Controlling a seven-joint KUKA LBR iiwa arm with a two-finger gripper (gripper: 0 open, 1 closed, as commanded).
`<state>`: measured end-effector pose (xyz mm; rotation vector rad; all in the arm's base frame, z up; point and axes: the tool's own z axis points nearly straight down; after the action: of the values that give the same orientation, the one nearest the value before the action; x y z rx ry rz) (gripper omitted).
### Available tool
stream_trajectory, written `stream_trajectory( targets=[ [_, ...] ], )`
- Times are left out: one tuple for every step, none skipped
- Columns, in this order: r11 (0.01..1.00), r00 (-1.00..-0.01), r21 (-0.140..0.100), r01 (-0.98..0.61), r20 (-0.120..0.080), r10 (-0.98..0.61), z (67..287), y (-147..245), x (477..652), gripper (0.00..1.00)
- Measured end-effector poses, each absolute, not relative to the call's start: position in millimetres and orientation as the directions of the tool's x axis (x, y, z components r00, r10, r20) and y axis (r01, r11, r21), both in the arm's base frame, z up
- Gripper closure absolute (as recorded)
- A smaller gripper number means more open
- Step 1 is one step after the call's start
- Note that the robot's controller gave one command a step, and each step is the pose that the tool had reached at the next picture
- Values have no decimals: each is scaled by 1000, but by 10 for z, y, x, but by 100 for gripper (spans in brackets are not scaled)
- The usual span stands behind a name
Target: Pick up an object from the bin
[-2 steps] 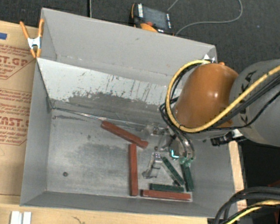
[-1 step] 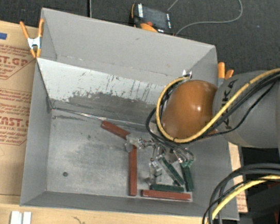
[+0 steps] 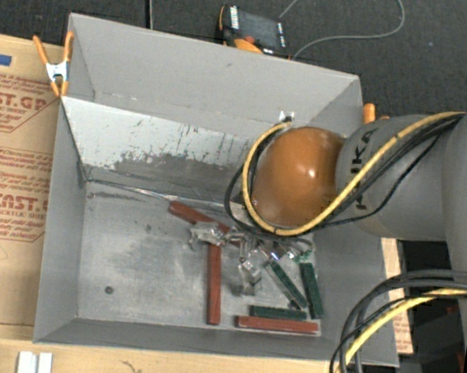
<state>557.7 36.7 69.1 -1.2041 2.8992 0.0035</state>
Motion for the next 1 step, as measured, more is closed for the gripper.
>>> stream_trajectory(
  targets=[
    [708,-708,1,-706,-3,-706,696,357,5577,100]
  ],
)
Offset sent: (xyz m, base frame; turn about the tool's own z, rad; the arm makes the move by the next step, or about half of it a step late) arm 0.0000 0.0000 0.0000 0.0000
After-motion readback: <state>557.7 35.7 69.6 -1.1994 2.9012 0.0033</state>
